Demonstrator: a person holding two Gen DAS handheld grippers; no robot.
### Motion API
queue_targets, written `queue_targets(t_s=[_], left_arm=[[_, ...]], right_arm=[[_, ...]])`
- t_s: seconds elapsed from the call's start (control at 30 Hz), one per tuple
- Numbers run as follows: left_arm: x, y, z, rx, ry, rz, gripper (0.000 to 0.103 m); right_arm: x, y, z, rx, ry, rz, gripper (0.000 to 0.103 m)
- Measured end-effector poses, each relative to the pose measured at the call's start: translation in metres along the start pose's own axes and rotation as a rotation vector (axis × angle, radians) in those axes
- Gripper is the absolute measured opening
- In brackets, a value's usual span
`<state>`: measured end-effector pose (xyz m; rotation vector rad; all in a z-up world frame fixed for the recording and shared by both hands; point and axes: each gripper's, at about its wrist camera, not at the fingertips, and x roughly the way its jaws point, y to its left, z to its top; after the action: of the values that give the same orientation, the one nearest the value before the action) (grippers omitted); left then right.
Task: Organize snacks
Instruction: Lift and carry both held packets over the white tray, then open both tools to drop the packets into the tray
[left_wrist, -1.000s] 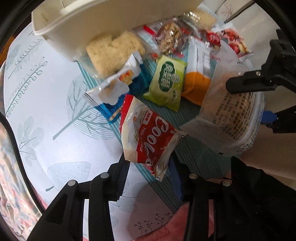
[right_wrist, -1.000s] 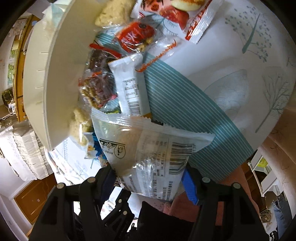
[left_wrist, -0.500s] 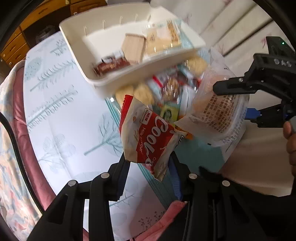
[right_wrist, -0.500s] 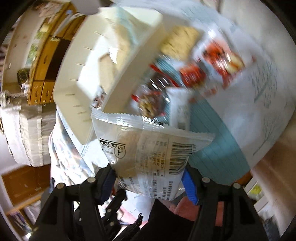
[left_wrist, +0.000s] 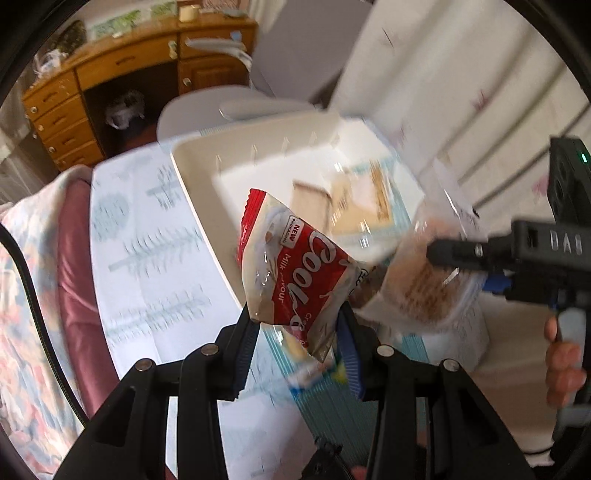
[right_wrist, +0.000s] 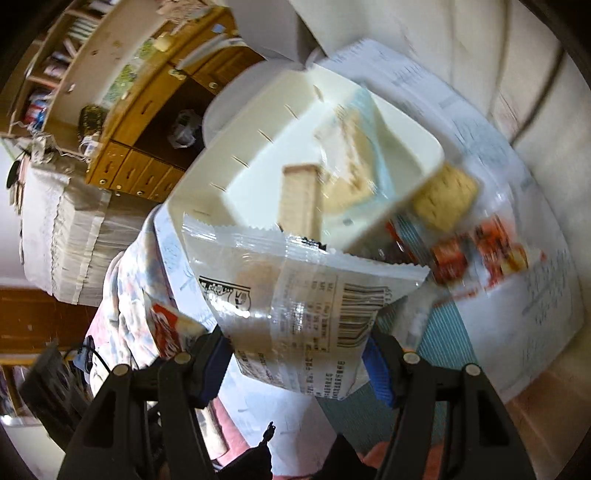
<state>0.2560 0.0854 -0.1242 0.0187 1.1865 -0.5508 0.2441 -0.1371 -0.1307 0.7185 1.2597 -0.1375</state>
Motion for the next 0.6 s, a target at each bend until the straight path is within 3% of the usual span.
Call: queue_targets(t_s=[0.17, 0.4, 0.5, 0.57, 0.6], left_arm=[[0.008, 0.009, 0.028, -0.049, -0.047, 0.019, 0.041], [0.026, 0.013, 0.038, -0.077, -0.062, 0.041, 0.042], [0.034, 0.012, 0.039, -0.071, -0.056, 0.054, 0.043], [0.036, 0.012, 0.038, -0.080, -0.063, 0.053, 0.058], [0.035, 0.012, 0.038, -0.085, -0.075, 0.047, 0.071]], right_arm=[[0.003, 0.015, 0.013, -0.080, -0.073, 0.018, 0.065], [0.013, 0.022, 0.034, -0.166, -0.171, 0.055, 0.066], [0.019, 0.021, 0.041, -0.177, -0.182, 0.051, 0.077], [0.021, 0.017, 0.044, -0.160, -0.181, 0.066, 0.086], [0.021, 0.015, 0.045, -0.155, -0.180, 0.071, 0.087]])
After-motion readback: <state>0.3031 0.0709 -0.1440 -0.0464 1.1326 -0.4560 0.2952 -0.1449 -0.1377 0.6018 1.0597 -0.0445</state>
